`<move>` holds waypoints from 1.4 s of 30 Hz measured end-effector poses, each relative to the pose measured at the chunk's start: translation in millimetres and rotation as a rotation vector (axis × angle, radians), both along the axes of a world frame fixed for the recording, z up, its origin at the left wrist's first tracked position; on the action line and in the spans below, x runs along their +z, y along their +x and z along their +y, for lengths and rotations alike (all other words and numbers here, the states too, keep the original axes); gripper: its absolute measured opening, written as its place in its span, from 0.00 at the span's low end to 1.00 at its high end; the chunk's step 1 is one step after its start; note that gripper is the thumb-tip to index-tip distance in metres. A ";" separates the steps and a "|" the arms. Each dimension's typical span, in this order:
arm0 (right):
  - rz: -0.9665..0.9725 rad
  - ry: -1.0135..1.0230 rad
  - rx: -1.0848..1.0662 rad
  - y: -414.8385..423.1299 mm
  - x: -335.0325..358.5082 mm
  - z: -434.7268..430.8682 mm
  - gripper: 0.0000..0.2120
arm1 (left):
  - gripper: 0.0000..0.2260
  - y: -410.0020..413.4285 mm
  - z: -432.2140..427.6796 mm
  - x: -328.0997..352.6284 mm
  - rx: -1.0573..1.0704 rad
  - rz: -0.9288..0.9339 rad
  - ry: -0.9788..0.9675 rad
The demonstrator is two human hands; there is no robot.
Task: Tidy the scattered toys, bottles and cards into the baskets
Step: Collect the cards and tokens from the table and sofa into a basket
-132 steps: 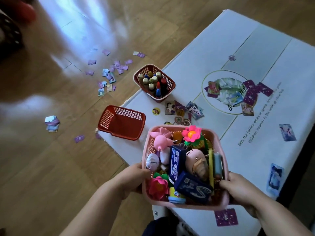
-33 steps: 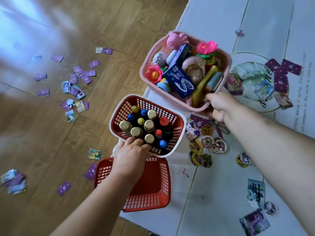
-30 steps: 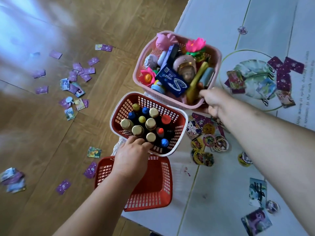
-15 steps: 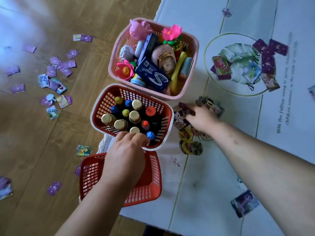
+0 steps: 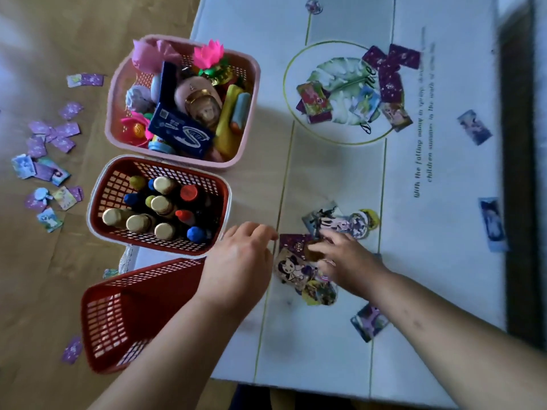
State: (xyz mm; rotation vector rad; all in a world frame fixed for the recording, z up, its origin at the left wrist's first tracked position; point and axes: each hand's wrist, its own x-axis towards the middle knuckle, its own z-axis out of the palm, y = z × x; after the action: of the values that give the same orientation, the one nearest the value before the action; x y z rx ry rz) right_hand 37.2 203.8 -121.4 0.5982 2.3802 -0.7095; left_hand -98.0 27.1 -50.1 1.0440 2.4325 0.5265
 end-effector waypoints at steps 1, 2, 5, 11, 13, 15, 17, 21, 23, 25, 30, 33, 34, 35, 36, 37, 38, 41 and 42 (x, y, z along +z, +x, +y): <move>0.043 0.003 -0.064 4.8 4.2 7.9 0.20 | 0.16 4.3 6.5 0.4 -0.011 -0.005 -0.017; 0.079 0.016 -0.128 9.0 7.2 15.7 0.19 | 0.16 8.2 11.7 0.5 -0.016 -0.009 -0.039; 0.108 0.089 -0.261 19.8 16.3 46.6 0.20 | 0.17 20.1 33.7 -0.8 -0.019 -0.006 -0.084; 0.087 0.137 -0.360 34.5 37.1 119.9 0.24 | 0.23 28.8 94.8 5.7 -0.045 -0.008 -0.136; 0.082 0.141 -0.373 35.5 44.5 142.5 0.25 | 0.24 23.8 115.6 7.6 -0.049 0.005 -0.158; 0.077 0.156 -0.381 34.3 48.3 161.6 0.26 | 0.24 15.8 136.5 6.4 -0.069 0.001 -0.198; 0.090 0.163 -0.398 28.9 47.3 183.9 0.26 | 0.26 1.9 163.2 0.2 -0.083 -0.021 -0.263; 0.115 0.170 -0.415 8.2 37.0 211.5 0.26 | 0.29 -37.7 211.9 -19.8 -0.114 -0.013 -0.383; 0.127 0.185 -0.435 -7.0 29.8 224.1 0.27 | 0.32 -58.6 232.8 -30.6 -0.134 0.019 -0.417; 0.134 0.197 -0.453 -26.1 21.7 239.4 0.28 | 0.35 -81.7 250.1 -42.7 -0.133 0.067 -0.449; 0.169 0.222 -0.475 -77.8 5.2 281.1 0.30 | 0.38 -134.2 288.8 -66.3 -0.173 0.170 -0.471; 0.177 0.240 -0.467 -114.3 -9.3 304.2 0.33 | 0.41 -158.3 312.1 -82.5 -0.171 0.200 -0.540; 0.170 0.241 -0.468 -124.9 -14.2 309.7 0.35 | 0.42 -162.8 316.7 -88.3 -0.171 0.202 -0.594; 0.162 0.238 -0.473 -134.1 -18.5 314.1 0.37 | 0.44 -165.2 320.0 -93.9 -0.170 0.195 -0.638; 0.155 0.235 -0.476 -142.4 -22.6 317.9 0.39 | 0.46 -166.1 322.3 -99.2 -0.167 0.184 -0.664; 0.147 0.234 -0.475 -150.6 -26.7 321.7 0.40 | 0.48 -166.9 324.6 -105.6 -0.166 0.176 -0.679; 0.139 0.236 -0.471 -158.0 -31.3 325.7 0.42 | 0.50 -166.0 325.9 -112.0 -0.164 0.174 -0.684; 0.129 0.249 -0.469 -176.4 -35.9 337.4 0.44 | 0.52 -162.9 325.5 -118.5 -0.144 0.148 -0.661; 0.128 0.253 -0.475 -182.5 -37.6 343.9 0.44 | 0.53 -162.5 324.8 -119.1 -0.144 0.140 -0.657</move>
State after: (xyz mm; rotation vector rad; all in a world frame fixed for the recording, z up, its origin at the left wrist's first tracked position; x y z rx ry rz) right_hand -145.3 547.7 -159.1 1.2891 2.4875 -0.6571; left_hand -260.5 351.9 -169.2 0.9633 2.3517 -0.3891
